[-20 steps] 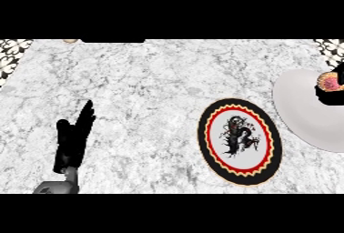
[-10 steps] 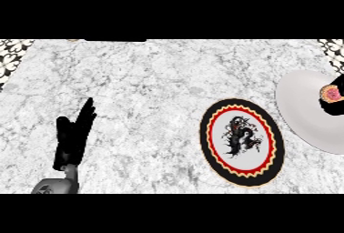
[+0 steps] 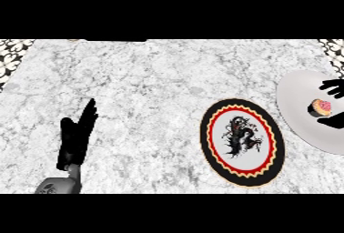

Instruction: Pick the cupcake from the plate and place it in the plate

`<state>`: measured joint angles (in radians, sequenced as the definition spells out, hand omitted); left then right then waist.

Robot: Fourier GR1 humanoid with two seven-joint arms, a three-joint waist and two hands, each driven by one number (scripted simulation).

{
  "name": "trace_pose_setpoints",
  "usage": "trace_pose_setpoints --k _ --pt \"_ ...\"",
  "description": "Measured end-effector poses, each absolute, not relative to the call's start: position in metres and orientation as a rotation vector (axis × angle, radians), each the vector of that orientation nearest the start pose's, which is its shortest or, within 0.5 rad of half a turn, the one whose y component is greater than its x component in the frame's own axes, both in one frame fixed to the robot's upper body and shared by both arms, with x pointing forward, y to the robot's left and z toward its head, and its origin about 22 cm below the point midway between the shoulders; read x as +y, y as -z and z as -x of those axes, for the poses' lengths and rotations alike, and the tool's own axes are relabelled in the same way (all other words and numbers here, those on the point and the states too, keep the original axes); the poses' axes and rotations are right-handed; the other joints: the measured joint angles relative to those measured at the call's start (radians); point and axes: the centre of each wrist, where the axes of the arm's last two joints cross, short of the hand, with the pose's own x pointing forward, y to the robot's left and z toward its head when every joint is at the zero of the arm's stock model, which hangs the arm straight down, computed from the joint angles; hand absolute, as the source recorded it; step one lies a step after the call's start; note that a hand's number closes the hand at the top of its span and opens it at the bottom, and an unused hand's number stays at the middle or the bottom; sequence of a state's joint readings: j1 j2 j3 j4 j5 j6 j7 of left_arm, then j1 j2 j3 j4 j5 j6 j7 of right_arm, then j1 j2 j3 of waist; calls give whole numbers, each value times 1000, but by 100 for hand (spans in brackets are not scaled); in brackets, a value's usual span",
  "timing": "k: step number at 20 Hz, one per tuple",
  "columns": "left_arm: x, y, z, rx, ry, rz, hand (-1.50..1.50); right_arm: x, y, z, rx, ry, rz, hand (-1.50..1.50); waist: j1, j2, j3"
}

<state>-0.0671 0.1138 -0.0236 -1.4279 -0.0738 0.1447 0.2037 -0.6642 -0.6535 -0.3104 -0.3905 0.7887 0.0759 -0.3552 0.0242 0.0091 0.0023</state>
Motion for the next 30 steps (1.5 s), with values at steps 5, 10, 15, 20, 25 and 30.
trace_pose_setpoints --k 5,10,15,20,25,30 --pt "246 13 -254 -1296 39 -240 0 -473 -56 -342 -1407 -579 669 -150 -11 -5 1" --pt "253 11 -252 -1295 32 -237 0 -495 -63 -330 -1575 -300 517 -150 -13 -4 1" --pt "251 10 -255 -1300 39 -226 0 -519 -66 -310 -1626 -194 406 -150 -7 -1 0" --pt "244 10 -254 -1296 44 -230 0 -528 -50 -291 -1643 -160 367 -150 -3 0 1" --pt "243 13 -252 -1297 43 -233 0 -524 -44 -292 -1658 -175 371 -150 1 1 1" --pt "241 13 -251 -1300 41 -231 0 -523 -38 -288 -1658 -174 399 -150 2 1 1"
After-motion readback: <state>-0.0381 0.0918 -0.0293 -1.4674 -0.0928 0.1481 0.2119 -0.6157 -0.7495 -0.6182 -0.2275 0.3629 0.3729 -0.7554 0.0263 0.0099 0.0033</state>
